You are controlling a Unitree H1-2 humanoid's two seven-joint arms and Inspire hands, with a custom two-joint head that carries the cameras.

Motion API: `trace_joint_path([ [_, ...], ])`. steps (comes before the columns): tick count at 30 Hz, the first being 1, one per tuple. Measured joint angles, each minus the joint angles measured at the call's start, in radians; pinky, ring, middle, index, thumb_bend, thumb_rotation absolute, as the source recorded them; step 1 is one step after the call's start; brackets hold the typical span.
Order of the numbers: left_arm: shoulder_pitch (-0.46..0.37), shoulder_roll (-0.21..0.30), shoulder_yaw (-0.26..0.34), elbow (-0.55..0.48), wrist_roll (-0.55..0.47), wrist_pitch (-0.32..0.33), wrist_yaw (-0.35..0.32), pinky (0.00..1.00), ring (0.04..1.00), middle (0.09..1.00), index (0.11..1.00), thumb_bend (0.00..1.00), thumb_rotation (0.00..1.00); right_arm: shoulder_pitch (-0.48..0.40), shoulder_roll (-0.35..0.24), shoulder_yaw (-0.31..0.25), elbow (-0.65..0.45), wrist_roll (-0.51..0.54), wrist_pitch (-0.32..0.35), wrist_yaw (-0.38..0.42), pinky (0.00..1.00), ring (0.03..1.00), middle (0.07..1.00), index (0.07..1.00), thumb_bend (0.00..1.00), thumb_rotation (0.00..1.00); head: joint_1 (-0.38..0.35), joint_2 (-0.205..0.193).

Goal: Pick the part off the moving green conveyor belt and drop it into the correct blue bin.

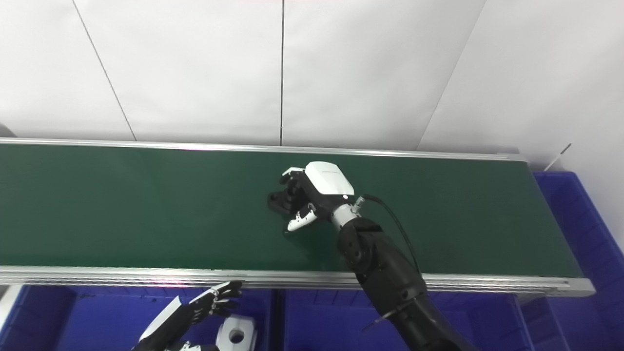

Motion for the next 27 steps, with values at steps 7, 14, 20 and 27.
trace_joint_path([
  [7,0.000,0.000,0.002,0.000,-0.001,0.000,0.000,0.74,0.797,0.868,0.897,0.90,0.75,0.013,-0.016,0.021,-0.037,-0.056,0.012,-0.017,0.30,0.365,0.489,0.545,0.51,0.00,-0.002,0.002],
  [14,0.000,0.000,0.005,0.001,-0.001,0.000,0.000,0.74,0.801,0.870,0.896,0.90,0.75,0.031,-0.033,0.021,-0.068,-0.097,0.019,-0.022,0.30,0.369,0.497,0.542,0.51,0.00,0.002,0.002],
  [20,0.000,-0.001,0.007,0.001,-0.002,0.000,0.000,0.74,0.799,0.869,0.896,0.89,0.74,0.056,-0.052,0.018,-0.103,-0.119,0.019,-0.035,0.30,0.361,0.487,0.544,0.51,0.00,0.003,0.003],
  [27,0.000,-0.001,0.012,0.001,-0.011,0.000,-0.003,0.74,0.806,0.875,0.893,0.89,0.73,0.189,-0.060,-0.006,-0.265,-0.101,0.015,-0.045,0.25,0.401,0.484,0.518,0.51,0.00,-0.002,0.014],
])
